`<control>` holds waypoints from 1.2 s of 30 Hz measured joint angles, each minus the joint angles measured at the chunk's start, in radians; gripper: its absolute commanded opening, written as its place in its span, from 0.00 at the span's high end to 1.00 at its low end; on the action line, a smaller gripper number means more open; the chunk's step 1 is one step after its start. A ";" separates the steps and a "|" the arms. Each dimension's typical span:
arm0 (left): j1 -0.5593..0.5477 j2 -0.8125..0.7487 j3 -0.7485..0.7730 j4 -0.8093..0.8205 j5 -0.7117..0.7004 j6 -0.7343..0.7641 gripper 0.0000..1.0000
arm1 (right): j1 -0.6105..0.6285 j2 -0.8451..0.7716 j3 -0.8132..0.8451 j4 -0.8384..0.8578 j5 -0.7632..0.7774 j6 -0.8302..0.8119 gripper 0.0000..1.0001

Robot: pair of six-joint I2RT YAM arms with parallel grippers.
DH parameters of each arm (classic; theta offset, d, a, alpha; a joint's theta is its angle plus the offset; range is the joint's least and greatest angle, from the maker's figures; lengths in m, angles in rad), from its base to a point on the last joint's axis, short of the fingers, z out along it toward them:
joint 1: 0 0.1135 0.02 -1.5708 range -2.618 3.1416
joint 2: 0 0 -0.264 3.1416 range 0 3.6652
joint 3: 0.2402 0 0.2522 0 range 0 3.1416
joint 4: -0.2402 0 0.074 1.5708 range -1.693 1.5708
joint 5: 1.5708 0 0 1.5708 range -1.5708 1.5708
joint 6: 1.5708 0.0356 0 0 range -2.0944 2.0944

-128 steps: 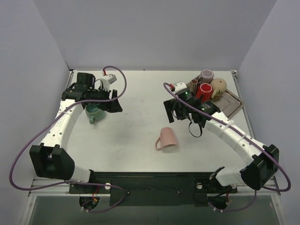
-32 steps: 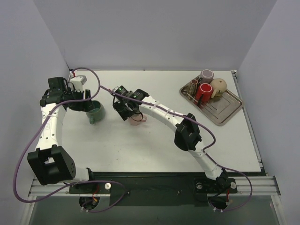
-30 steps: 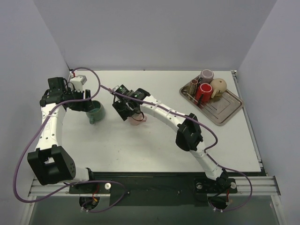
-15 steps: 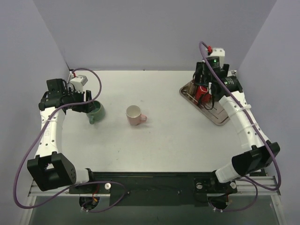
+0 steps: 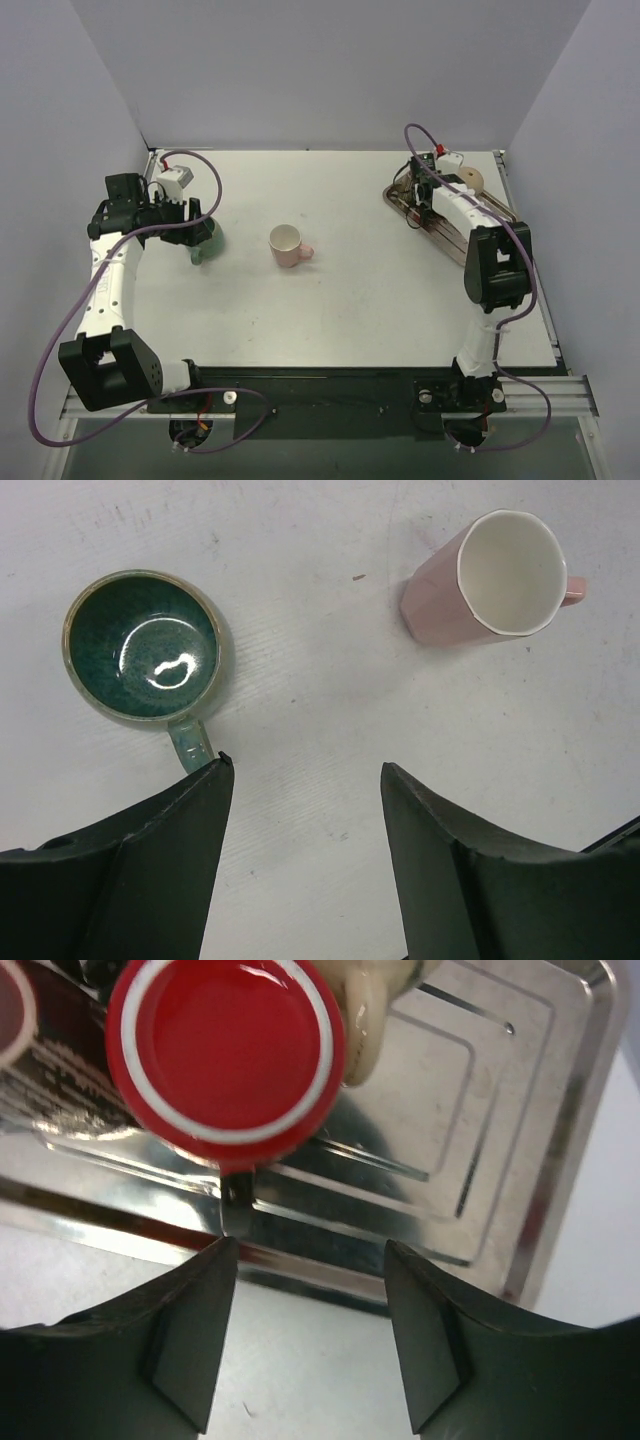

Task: Turn the mug right side up

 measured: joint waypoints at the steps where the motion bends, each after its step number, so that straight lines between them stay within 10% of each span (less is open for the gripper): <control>1: 0.000 0.000 -0.002 0.000 0.003 0.000 0.29 | -0.008 0.026 0.021 0.008 -0.008 0.002 0.46; 7: 0.000 -0.001 -0.004 0.001 0.012 0.000 0.29 | -0.039 0.159 0.119 0.030 -0.052 0.032 0.50; 13: 0.000 -0.001 -0.004 0.003 0.013 -0.001 0.29 | -0.059 0.232 0.192 0.018 -0.112 0.090 1.00; 22: -0.002 0.000 0.000 -0.006 0.047 -0.002 0.29 | -0.076 0.114 0.035 0.076 -0.179 0.085 1.00; 36: -0.227 -0.017 0.111 -0.077 0.270 -0.105 0.25 | 0.074 -0.730 -0.347 0.264 -0.338 -0.060 1.00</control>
